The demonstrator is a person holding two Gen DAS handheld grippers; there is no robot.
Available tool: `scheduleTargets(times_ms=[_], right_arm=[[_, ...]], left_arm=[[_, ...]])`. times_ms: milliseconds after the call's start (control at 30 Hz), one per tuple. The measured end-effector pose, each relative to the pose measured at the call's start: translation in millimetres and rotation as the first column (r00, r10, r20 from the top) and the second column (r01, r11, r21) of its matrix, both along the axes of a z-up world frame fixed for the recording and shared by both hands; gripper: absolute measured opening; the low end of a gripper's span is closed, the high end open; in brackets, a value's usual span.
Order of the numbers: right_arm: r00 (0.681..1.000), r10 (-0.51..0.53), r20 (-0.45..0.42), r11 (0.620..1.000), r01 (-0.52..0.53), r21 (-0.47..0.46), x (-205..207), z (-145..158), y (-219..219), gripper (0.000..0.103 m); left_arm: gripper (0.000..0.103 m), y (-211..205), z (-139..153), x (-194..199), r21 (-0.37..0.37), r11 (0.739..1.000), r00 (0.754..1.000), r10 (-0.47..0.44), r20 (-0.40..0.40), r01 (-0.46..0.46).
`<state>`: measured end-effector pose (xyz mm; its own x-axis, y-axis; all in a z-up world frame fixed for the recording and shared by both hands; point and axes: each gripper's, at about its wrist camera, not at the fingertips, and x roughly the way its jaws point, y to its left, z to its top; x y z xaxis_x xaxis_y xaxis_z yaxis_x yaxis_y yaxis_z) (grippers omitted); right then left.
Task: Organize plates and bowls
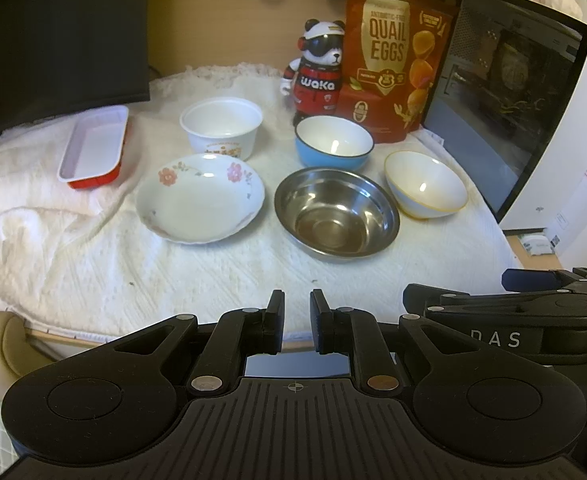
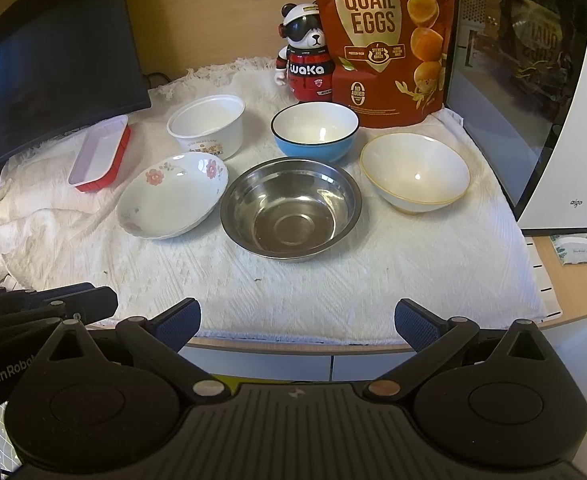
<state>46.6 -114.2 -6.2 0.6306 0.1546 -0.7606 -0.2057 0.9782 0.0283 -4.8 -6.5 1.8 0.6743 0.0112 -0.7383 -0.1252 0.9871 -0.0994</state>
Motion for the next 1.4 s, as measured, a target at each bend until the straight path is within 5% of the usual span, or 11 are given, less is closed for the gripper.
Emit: scheduleTargets(times_ms=[967,1167,1333,1400], right_arm=[[1.0,-0.014,0.027,1.0,0.014,-0.013,0.0,2.2,9.5,0.103],[0.995,-0.058,0.079,0.997,0.054,0.046,9.1,3.9,12.3,0.103],[0.992,-0.092,0.089,0.989,0.081,0.121,24.3,4.8,6.8,0.103],[0.993,-0.086,0.083,0.987,0.073,0.14,34.8,2.3,3.9,0.103]], left_arm=[[0.017,10.8,-2.7,2.2,-0.021,1.0,1.0,-0.008,0.005,0.008],[0.017,38.7,-6.1,11.7,-0.122,0.992,1.0,-0.001,0.017,0.003],[0.017,73.9,-19.3,29.4,-0.314,0.948,0.999,-0.039,0.033,0.047],[0.017,78.3,-25.2,40.8,-0.332,0.943,0.999,-0.03,0.02,0.035]])
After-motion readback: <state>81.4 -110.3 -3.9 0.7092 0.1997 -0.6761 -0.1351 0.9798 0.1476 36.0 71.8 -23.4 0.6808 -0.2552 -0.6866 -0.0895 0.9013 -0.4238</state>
